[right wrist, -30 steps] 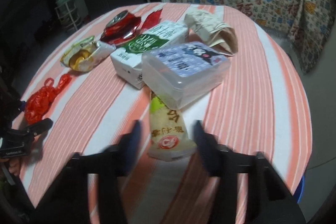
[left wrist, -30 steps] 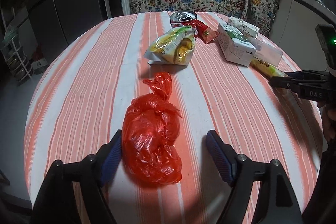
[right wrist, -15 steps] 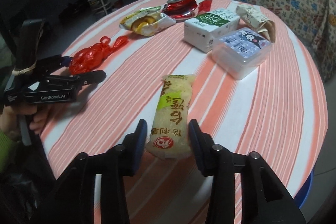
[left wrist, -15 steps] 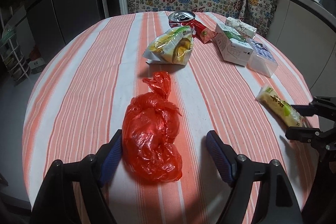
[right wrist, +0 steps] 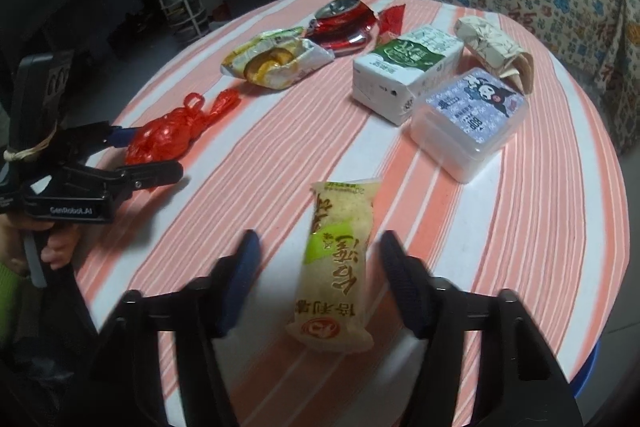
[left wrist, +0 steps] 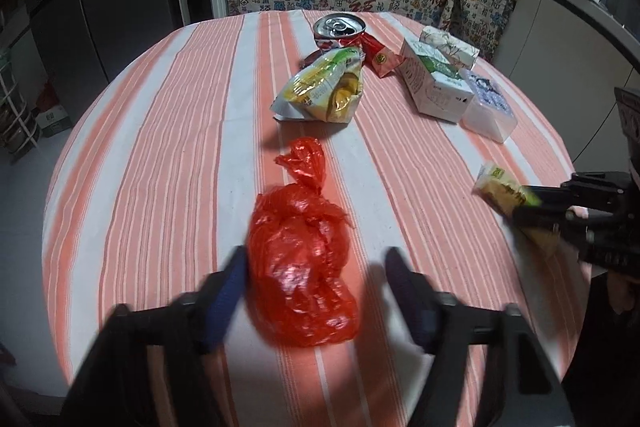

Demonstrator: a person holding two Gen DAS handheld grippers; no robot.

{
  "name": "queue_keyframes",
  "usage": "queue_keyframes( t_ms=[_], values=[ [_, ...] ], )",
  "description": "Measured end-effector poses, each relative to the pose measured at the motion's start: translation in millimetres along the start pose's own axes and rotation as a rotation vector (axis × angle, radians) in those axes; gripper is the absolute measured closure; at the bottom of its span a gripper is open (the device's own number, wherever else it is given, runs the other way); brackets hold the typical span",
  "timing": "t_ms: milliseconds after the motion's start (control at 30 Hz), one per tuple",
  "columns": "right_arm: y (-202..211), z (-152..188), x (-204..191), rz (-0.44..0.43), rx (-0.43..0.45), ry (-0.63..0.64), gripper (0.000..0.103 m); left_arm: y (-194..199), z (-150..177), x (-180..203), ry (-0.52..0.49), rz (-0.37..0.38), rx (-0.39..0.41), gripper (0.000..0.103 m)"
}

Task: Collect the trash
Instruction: 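Lift the red plastic bag with the left tool while the right tool grasps the cream-green snack bar, then carry both items over the blue wastebasket and open both tools to drop them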

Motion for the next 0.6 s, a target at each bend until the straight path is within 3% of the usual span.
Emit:
queue_keyframes(
  t_ms=[67,300,600],
  values=[
    [7.0,-0.3,2.1,0.002,0.014,-0.012,0.087,0.7,1.8,-0.5,0.003,0.002,-0.004,0.064],
    [30.8,2.8,3.6,0.003,0.067,-0.027,0.088,28.4,3.2,15.6,0.033,0.069,0.055,0.067],
    [46.2,14.0,20.1,0.018,0.092,-0.068,0.088,50.3,-8.4,81.8,-0.019,0.161,0.084,0.067]
  ],
)
Point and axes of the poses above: each gripper's, at about its wrist camera, not at the fingertips, and y roughly against the way its jaws point, x to its right, z to its underside, the point moved 9 cm from there along -y, roughly the way its jaws point, and after that the axes turned 13 degrees about -z, right-handed, at the moved point
